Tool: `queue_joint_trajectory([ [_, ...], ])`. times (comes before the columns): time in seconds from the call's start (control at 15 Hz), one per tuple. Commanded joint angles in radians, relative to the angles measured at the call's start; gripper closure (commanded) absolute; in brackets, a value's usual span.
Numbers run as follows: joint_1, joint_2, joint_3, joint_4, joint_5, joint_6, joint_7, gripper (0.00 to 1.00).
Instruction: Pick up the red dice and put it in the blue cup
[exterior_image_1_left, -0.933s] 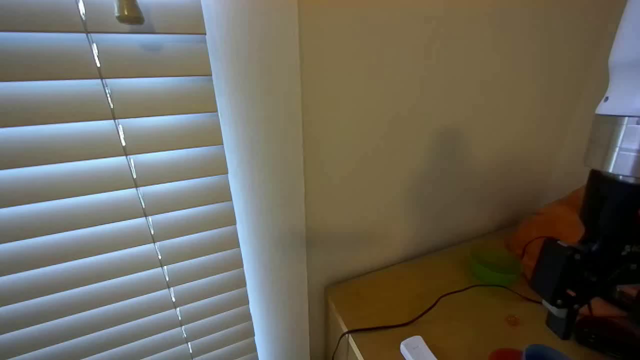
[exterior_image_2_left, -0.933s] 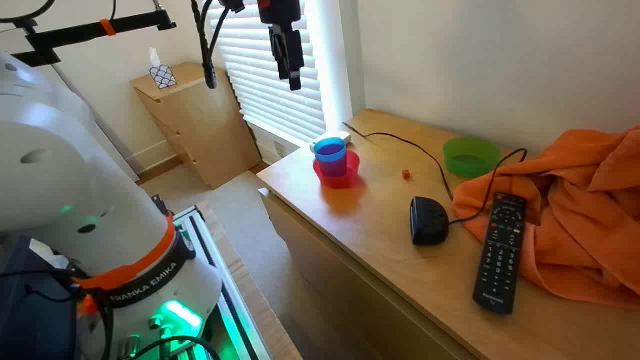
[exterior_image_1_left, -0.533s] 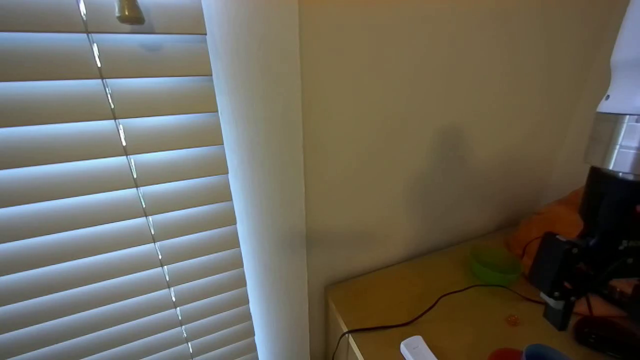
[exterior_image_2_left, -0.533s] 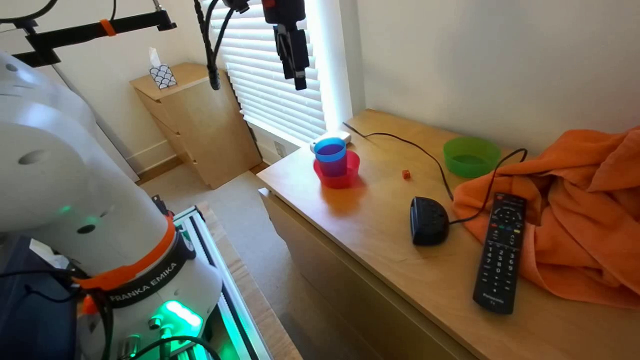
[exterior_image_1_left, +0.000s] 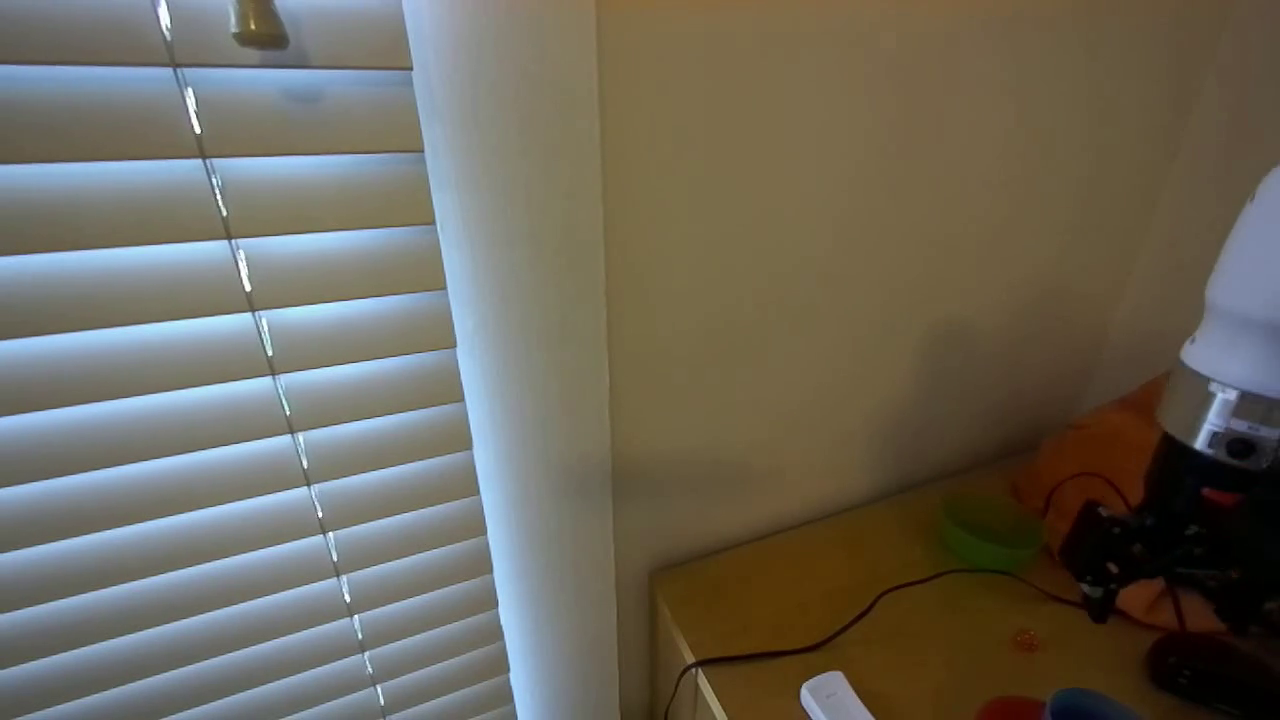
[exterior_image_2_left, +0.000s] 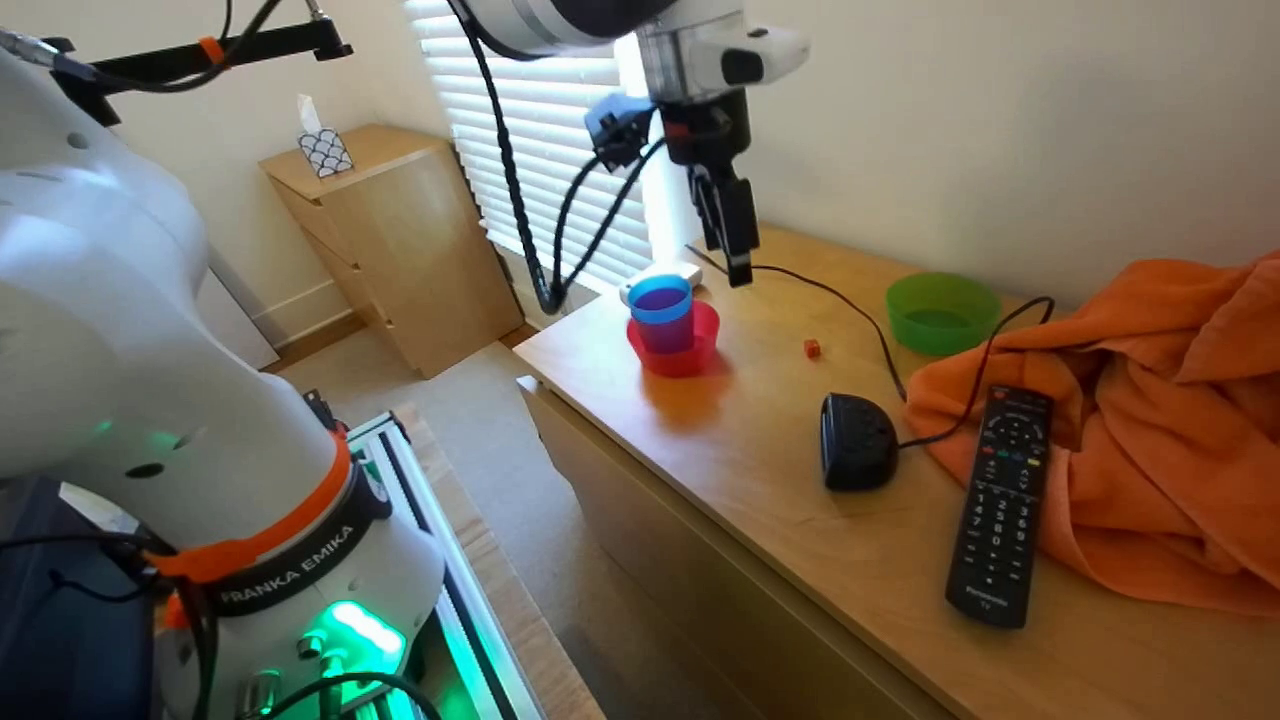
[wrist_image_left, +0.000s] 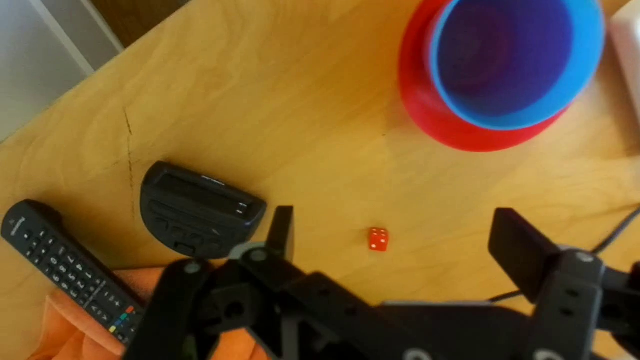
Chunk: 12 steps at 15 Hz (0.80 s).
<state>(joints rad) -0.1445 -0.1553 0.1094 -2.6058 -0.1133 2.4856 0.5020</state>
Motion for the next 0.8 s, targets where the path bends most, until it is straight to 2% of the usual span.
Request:
queue_joint_trajectory([
  [0.0,-0.008,0.224,-0.058,0.074,-0.074,0.097,0.076,0.00],
  [0.13,0.013,0.316,-0.111,0.115,-0.088,0.149,0.134,0.00],
  [0.27,0.040,0.400,-0.156,0.173,-0.035,0.165,0.137,0.00],
  [0.53,0.076,0.500,-0.181,0.272,0.078,0.138,0.085,0.00],
  [0.73,0.102,0.540,-0.177,0.329,0.145,0.132,0.070,0.14],
])
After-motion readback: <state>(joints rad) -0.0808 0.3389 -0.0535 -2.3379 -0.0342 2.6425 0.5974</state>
